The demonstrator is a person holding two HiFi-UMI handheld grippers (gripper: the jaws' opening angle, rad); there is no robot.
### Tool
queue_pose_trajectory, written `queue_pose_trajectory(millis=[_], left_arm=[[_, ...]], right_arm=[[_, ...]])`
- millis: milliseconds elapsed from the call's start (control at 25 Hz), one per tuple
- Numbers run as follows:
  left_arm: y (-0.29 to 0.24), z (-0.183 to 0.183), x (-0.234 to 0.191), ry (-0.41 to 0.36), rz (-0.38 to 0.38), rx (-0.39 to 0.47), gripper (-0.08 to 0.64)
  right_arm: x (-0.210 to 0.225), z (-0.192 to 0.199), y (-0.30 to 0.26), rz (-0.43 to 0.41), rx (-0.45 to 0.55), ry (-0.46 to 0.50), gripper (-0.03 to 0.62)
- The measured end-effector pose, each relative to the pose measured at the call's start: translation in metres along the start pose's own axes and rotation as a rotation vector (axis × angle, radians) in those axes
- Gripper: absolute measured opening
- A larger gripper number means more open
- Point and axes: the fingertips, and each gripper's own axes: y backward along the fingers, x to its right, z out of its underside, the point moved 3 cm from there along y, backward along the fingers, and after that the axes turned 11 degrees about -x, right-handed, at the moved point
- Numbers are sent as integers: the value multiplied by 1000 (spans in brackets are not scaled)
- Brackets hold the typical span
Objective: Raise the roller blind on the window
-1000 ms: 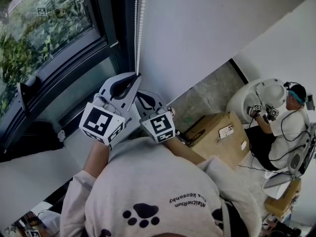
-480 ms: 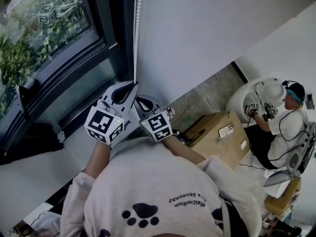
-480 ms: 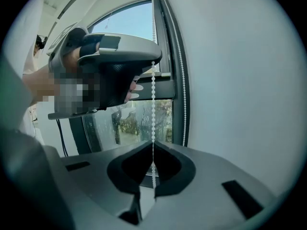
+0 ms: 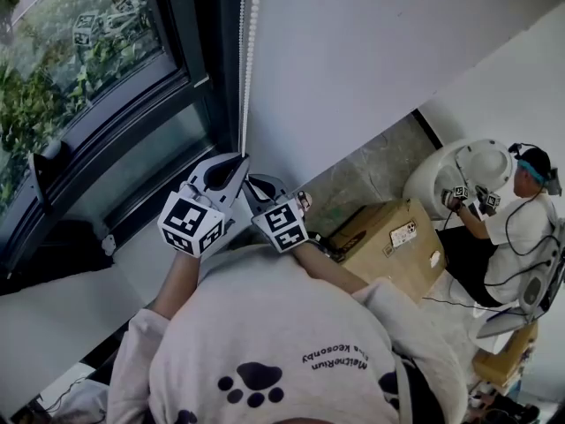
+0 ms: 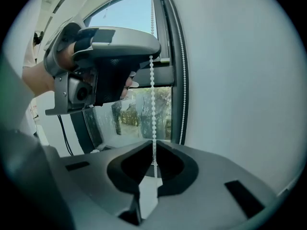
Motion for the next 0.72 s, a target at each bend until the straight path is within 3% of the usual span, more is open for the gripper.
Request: queue_pose_trajectory(millis=[80,240,720], left_arm=[[0,0,1,0,2,2,8],[3,1,0,4,0,5,8],[9,2,-5,5,-16,10,8]], right_arm=[[0,-3,5,-3,12,-1,20],[2,-31,31,2,99,-5,102],[11,-120,114,63,309,-15,102]])
